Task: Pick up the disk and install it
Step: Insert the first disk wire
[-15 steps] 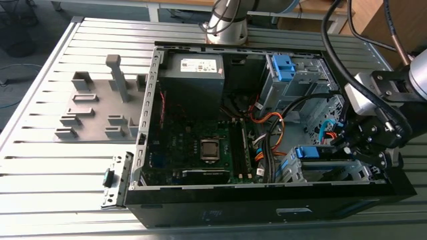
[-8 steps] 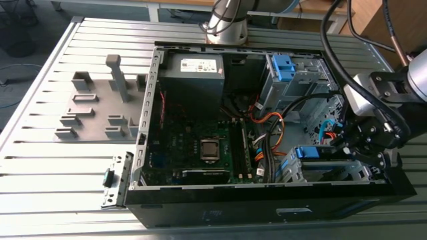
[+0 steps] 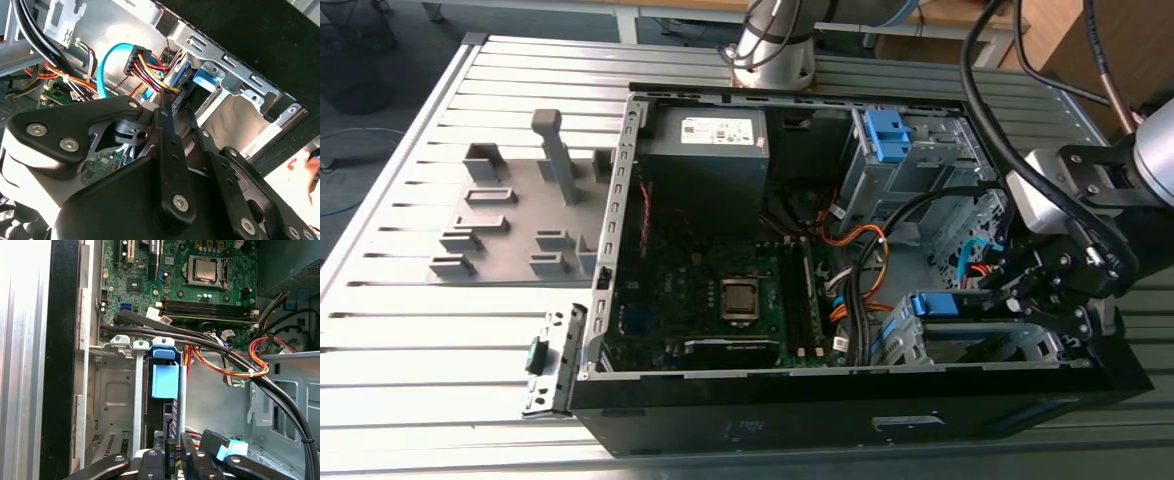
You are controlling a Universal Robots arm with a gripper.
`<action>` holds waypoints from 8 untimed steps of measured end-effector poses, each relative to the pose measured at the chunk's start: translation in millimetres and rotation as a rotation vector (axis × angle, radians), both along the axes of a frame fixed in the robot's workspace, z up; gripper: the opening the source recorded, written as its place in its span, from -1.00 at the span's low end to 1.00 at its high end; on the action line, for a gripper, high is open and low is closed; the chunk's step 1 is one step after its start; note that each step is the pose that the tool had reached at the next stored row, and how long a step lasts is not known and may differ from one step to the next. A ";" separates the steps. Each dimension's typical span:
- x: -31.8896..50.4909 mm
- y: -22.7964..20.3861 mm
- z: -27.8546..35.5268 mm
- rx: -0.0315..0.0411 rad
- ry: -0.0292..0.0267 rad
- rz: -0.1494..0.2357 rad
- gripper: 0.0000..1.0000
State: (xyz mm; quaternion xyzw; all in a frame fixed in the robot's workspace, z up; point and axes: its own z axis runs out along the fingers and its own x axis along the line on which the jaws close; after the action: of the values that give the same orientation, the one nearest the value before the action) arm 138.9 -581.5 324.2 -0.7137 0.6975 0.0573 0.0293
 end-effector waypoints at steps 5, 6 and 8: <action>0.0 0.0 7.6 0.0016 0.0000 0.000 -0.47; 0.0 0.0 11.5 0.0029 -0.0001 0.000 -0.47; 0.0 0.0 13.8 0.0051 -0.0001 0.000 -0.47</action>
State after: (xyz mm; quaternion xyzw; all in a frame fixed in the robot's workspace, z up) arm 138.9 -581.5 338.0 -0.7136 0.6974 0.0590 0.0311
